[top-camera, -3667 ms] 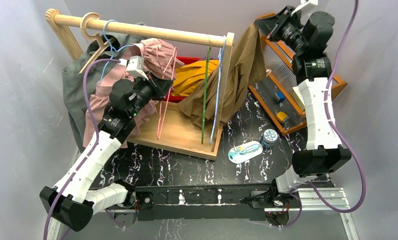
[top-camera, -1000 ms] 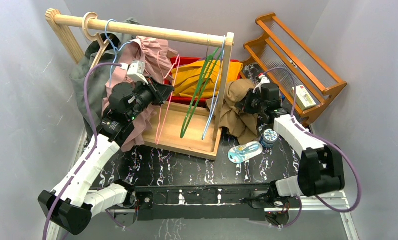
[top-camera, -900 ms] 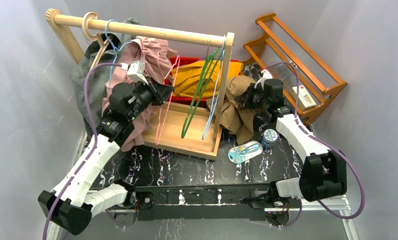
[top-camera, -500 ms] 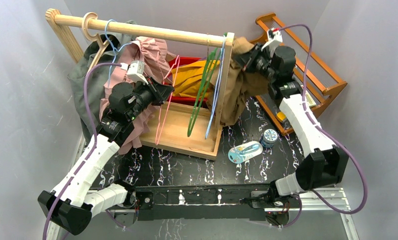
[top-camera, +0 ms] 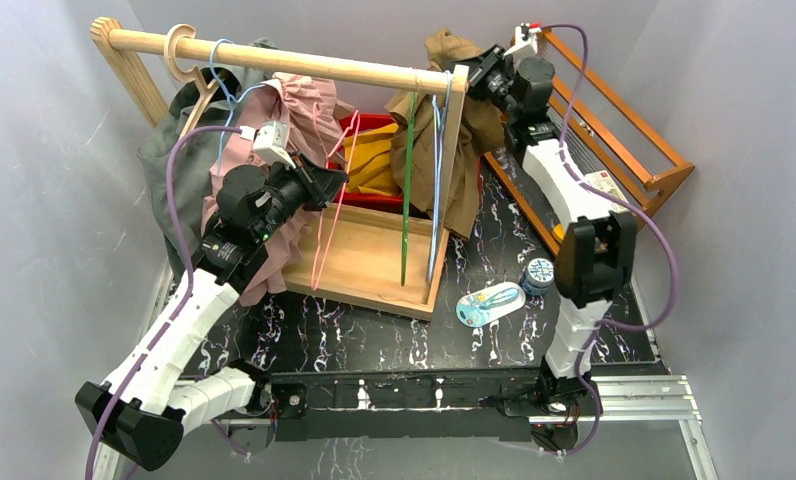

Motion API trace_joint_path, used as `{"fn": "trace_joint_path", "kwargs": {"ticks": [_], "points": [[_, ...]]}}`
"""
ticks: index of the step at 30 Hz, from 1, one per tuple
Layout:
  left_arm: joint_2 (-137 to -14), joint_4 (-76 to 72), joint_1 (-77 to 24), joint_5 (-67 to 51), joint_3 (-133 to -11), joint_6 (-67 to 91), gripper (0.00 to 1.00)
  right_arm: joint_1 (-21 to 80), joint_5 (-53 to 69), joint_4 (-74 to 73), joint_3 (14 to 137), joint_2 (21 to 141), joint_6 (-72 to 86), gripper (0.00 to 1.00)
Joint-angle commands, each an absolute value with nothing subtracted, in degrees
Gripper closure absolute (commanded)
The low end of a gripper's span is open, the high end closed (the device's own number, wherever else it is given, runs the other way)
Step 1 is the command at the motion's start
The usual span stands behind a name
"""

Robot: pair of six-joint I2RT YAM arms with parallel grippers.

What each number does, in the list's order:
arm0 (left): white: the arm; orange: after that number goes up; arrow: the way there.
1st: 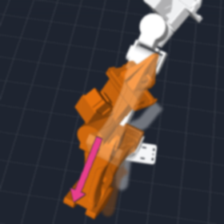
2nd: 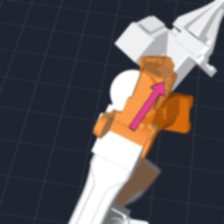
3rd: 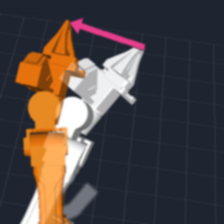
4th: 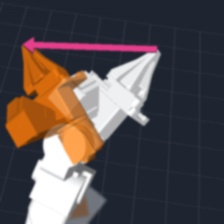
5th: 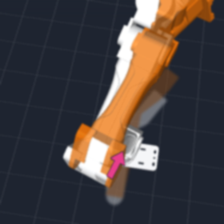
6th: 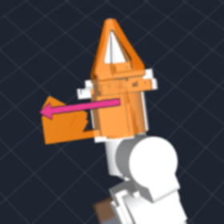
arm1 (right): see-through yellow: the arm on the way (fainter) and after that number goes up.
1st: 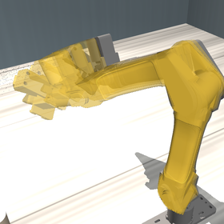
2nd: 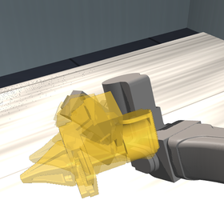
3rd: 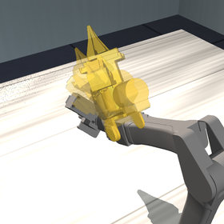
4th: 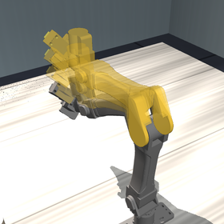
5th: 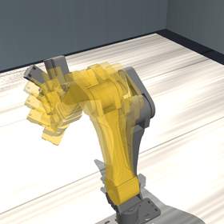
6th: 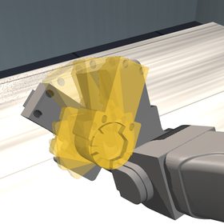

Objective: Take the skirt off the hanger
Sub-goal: Place the skirt in the bin.

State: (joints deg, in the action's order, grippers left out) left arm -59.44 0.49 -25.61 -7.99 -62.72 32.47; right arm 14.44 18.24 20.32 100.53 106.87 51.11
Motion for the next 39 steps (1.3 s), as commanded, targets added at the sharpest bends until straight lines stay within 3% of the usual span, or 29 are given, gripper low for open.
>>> {"fn": "trace_joint_path", "kwargs": {"ticks": [1, 7, 15, 19, 25, 29, 33, 39], "points": [[-57.5, -1.0, -25.3, -8.7, -64.2, 32.5, 1.00, 16.8, 17.5, 26.3, 115.0, 112.1, 52.7, 1.00], [-57.5, -1.1, -25.3, -8.9, -63.7, 33.0, 1.00, 17.0, 16.2, 26.1, 127.6, 118.4, 56.0, 1.00], [-57.5, -1.2, -25.3, -8.4, -64.0, 32.5, 1.00, 19.4, 18.0, 28.0, 131.9, 123.0, 60.0, 1.00], [-57.4, -0.9, -25.3, -8.3, -64.2, 32.3, 1.00, 20.7, 21.7, 29.7, 125.9, 123.0, 61.0, 1.00], [-57.2, -0.4, -25.3, -8.5, -64.3, 32.0, 1.00, 21.5, 25.9, 32.0, 104.8, 118.5, 60.3, 1.00], [-57.0, 0.0, -25.3, -8.6, -64.7, 31.8, 1.00, 21.1, 25.7, 24.8, 97.1, 117.1, 51.1, 1.00], [-57.1, 0.5, -25.3, -9.4, -65.5, 31.8, 1.00, 20.9, 20.6, 13.5, 95.3, 118.4, 38.0, 1.00], [-57.8, 2.3, -25.3, -11.1, -67.2, 32.5, 1.00, 20.7, 17.6, -0.7, 103.3, 128.3, 28.1, 1.00]]}}
